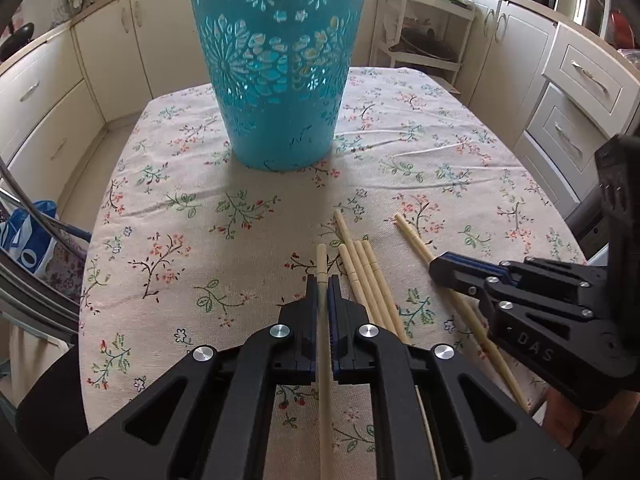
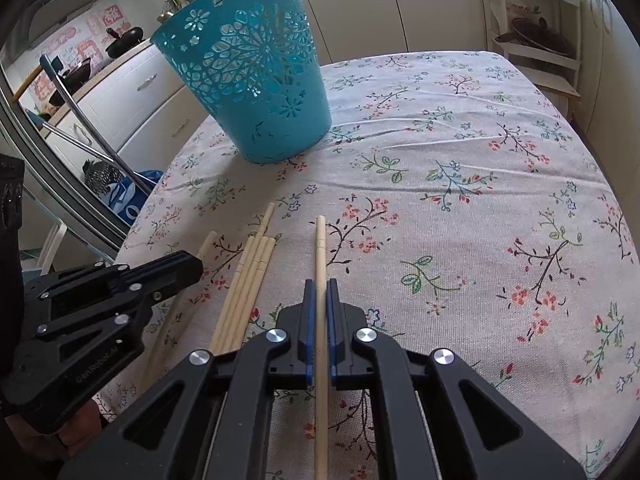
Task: Organize utensils
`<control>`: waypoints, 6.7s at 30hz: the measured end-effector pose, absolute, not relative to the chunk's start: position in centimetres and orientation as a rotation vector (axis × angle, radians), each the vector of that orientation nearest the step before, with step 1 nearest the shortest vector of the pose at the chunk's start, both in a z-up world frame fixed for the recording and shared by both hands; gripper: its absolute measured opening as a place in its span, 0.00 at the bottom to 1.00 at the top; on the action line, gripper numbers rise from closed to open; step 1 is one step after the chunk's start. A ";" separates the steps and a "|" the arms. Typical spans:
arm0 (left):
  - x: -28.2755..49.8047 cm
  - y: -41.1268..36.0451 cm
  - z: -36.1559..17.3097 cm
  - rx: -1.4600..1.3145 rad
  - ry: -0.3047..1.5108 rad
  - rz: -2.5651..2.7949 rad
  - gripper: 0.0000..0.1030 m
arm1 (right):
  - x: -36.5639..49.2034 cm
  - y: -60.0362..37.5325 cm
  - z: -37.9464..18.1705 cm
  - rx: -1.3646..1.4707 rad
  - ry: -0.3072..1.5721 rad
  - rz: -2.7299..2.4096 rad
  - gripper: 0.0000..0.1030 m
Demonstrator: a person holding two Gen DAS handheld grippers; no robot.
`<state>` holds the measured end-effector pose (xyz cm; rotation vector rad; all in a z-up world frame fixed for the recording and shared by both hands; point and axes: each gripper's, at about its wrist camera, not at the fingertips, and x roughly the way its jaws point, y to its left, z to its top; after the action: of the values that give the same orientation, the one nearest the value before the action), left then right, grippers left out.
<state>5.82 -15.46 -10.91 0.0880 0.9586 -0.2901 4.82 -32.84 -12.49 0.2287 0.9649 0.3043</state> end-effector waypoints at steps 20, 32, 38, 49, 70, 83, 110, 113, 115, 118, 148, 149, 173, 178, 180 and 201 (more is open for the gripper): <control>6.9 -10.9 5.8 -0.105 0.543 -0.337 0.05 | 3.4 -34.4 -12.6 0.404 0.921 0.334 0.06; 15.3 -11.7 13.4 -0.162 0.288 -0.283 0.05 | 3.9 -34.7 -13.5 0.445 0.935 0.332 0.06; 19.7 -13.1 12.6 -0.169 0.248 -0.252 0.05 | 4.1 -34.9 -13.7 0.466 0.930 0.342 0.06; 25.0 -13.5 7.5 -0.211 0.301 -0.189 0.05 | 4.2 -35.4 -13.9 0.498 0.923 0.363 0.06; 17.3 -11.8 2.9 -0.048 0.521 -0.131 0.46 | 3.9 -34.3 -13.1 0.385 0.925 0.331 0.06; 5.6 -8.7 2.7 0.002 0.519 -0.037 0.71 | 4.3 -31.5 -12.1 0.108 0.956 0.238 0.06; 1.2 -7.6 3.2 -0.020 0.533 -0.067 0.76 | 1.3 -32.5 -4.4 0.381 0.777 0.364 0.06; 1.0 -7.4 3.0 -0.026 0.536 -0.067 0.76 | 1.6 -32.1 -2.2 0.394 0.722 0.396 0.06; 0.9 -7.2 2.7 -0.032 0.538 -0.069 0.76 | 2.3 -31.8 -0.4 0.402 0.677 0.416 0.06; 0.8 -6.9 2.4 -0.041 0.545 -0.068 0.77 | 3.7 -31.5 2.2 0.403 0.598 0.427 0.06; 4.4 -4.2 -3.5 -0.139 0.692 -0.067 0.77 | 22.6 -27.6 5.8 0.328 0.434 0.349 0.06; 4.3 -4.2 -3.5 -0.139 0.692 -0.066 0.77 | 22.5 -27.5 5.6 0.323 0.443 0.351 0.06; -0.7 -6.9 1.0 -0.054 0.597 -0.084 0.81 | 4.0 -32.6 2.2 0.298 0.538 0.310 0.18; -1.8 -7.1 1.8 -0.044 0.584 -0.086 0.83 | 1.7 -32.8 -1.2 0.326 0.629 0.288 0.19; -2.2 -7.2 2.0 -0.038 0.580 -0.085 0.83 | 1.0 -32.7 -2.1 0.332 0.654 0.284 0.19; -3.5 -6.0 0.8 -0.042 0.631 -0.064 0.86 | -0.4 -29.9 -9.7 0.212 0.888 0.260 0.23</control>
<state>-3.48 -5.96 0.81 -0.0423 0.6314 -0.0640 -0.40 -29.87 -9.67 0.2122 0.8877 0.2596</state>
